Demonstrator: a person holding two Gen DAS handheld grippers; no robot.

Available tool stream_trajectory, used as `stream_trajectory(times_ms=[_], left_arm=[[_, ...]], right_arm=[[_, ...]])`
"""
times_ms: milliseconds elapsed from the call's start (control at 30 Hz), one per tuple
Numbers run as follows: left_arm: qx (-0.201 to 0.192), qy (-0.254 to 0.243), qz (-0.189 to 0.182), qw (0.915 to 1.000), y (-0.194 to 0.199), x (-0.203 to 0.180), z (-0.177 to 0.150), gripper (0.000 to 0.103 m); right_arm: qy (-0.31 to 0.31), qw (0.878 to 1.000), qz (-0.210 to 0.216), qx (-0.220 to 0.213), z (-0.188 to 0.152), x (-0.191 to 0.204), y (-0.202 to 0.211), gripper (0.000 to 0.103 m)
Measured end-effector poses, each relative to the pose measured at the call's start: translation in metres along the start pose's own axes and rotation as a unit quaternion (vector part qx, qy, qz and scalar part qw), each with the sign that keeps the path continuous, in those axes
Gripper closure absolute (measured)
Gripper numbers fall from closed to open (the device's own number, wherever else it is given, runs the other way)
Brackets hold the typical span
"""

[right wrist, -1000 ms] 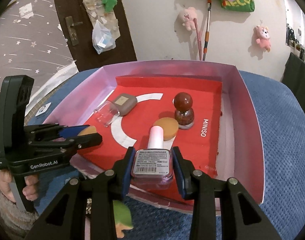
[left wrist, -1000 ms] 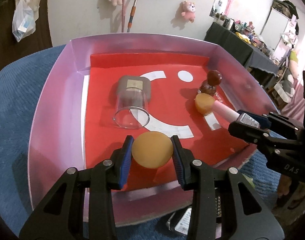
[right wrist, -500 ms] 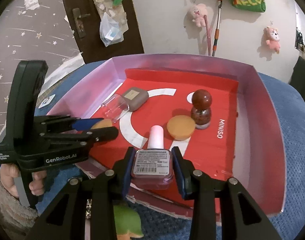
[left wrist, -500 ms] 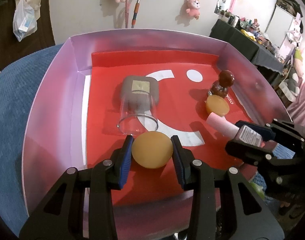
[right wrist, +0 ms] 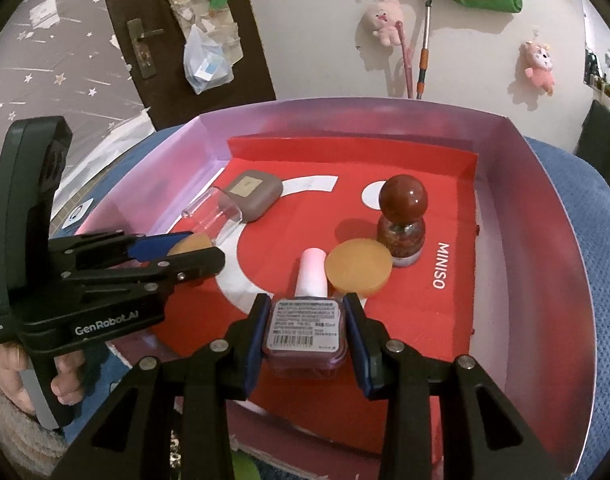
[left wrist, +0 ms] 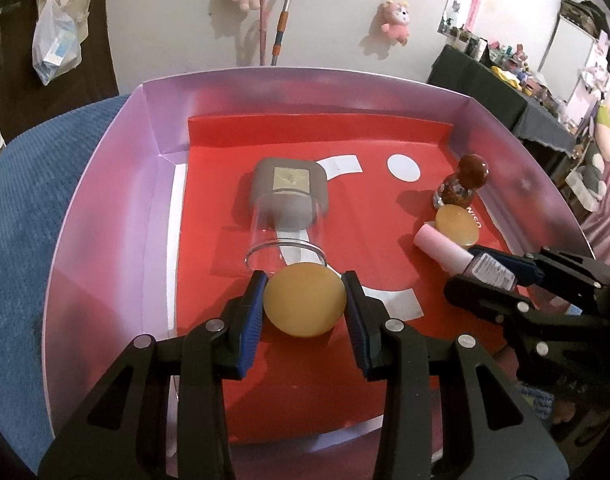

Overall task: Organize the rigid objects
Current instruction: 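Carry the nail polish bottle with the right tool into the box while the left tool carries the sponge, then lower the sponge by the clear cup and open the left tool while the right tool releases the bottle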

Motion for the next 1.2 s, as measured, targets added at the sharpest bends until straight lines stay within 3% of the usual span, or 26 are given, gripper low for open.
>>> stream_trajectory(times_ms=[267, 1033, 1133, 1200], left_arm=[[0.001, -0.001, 0.004, 1.0, -0.002, 0.001, 0.001, 0.068], [0.002, -0.002, 0.006, 1.0, -0.001, 0.003, 0.0, 0.067], [0.002, 0.0, 0.004, 1.0, -0.001, 0.003, 0.0, 0.064], [0.001, 0.0, 0.006, 1.0, 0.0, 0.003, 0.0, 0.054]], right_arm=[[-0.034, 0.999, -0.013, -0.006, 0.006, -0.017, -0.004, 0.064], [-0.034, 0.999, -0.014, -0.005, 0.007, -0.016, -0.005, 0.063], [-0.034, 0.999, -0.013, -0.005, 0.007, -0.016, -0.004, 0.063], [-0.034, 0.999, -0.014, -0.005, 0.007, -0.016, -0.004, 0.063]])
Point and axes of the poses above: each gripper's, at about its wrist camera, not at the fingertips, and y roughly against the way its jaws point, x to its left, z to its top, the point moved 7 cm from there along -y, roughly the way its jaws point, and after that the axes turned 1 degree about z, right-handed, at the moved point
